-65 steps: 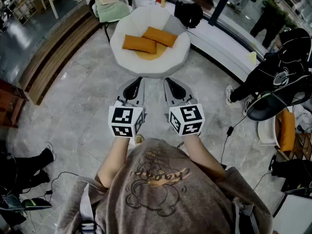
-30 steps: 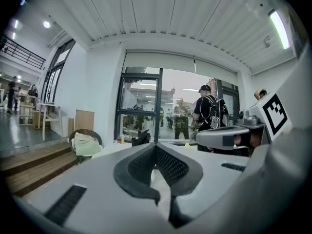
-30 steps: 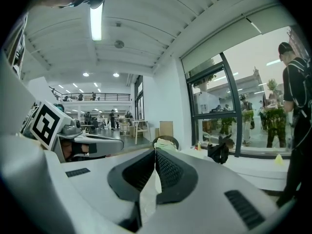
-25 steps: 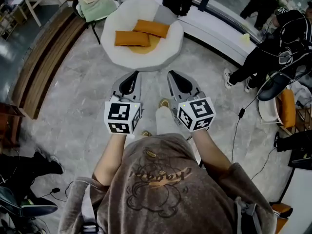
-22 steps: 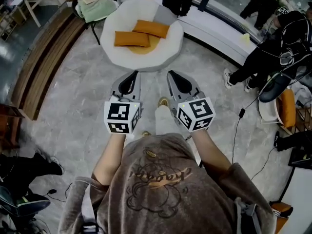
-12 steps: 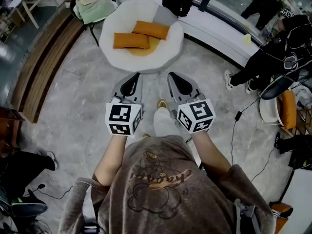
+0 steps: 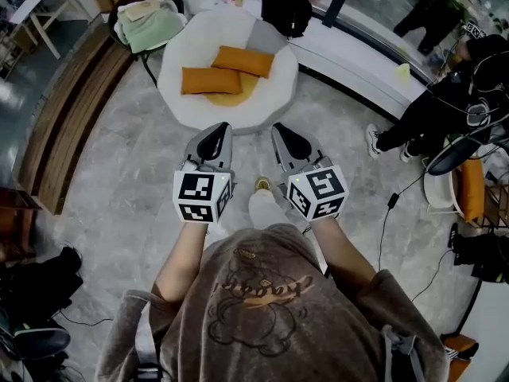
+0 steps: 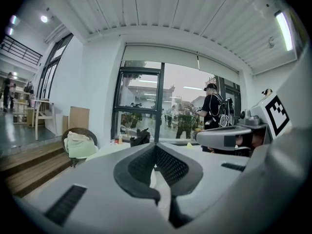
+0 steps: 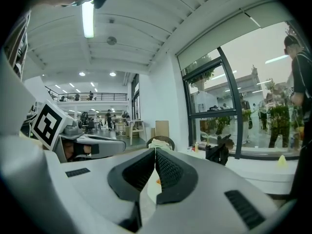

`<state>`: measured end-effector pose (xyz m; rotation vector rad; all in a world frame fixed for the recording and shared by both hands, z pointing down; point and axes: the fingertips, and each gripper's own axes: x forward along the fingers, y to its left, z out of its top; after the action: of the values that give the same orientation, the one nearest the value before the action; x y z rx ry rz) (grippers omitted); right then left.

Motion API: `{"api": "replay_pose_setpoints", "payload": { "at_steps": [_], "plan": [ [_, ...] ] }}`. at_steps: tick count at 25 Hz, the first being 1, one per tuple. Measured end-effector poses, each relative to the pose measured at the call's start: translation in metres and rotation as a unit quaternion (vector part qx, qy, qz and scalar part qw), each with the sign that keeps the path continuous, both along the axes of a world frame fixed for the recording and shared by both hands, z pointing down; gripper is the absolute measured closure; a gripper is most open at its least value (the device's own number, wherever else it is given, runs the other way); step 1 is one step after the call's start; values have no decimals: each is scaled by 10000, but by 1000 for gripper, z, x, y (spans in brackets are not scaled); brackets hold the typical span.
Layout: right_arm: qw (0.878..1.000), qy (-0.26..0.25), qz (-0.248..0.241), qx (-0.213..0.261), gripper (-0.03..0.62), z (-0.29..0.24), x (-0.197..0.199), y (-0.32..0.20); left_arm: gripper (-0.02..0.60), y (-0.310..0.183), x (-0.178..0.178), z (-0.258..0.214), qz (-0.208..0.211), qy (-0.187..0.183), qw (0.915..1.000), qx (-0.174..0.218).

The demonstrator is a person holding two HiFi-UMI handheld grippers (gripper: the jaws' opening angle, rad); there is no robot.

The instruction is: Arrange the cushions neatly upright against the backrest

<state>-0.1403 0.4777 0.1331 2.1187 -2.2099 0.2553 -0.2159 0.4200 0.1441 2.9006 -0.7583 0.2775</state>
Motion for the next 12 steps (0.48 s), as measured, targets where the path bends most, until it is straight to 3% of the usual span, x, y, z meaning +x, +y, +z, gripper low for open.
{"api": "replay_pose_setpoints", "payload": {
  "at_steps": [12],
  "plan": [
    [9997, -94, -225, -71, 574, -11, 65, -67, 577, -64, 69, -12, -123, -112, 9998, -59]
  ]
}}
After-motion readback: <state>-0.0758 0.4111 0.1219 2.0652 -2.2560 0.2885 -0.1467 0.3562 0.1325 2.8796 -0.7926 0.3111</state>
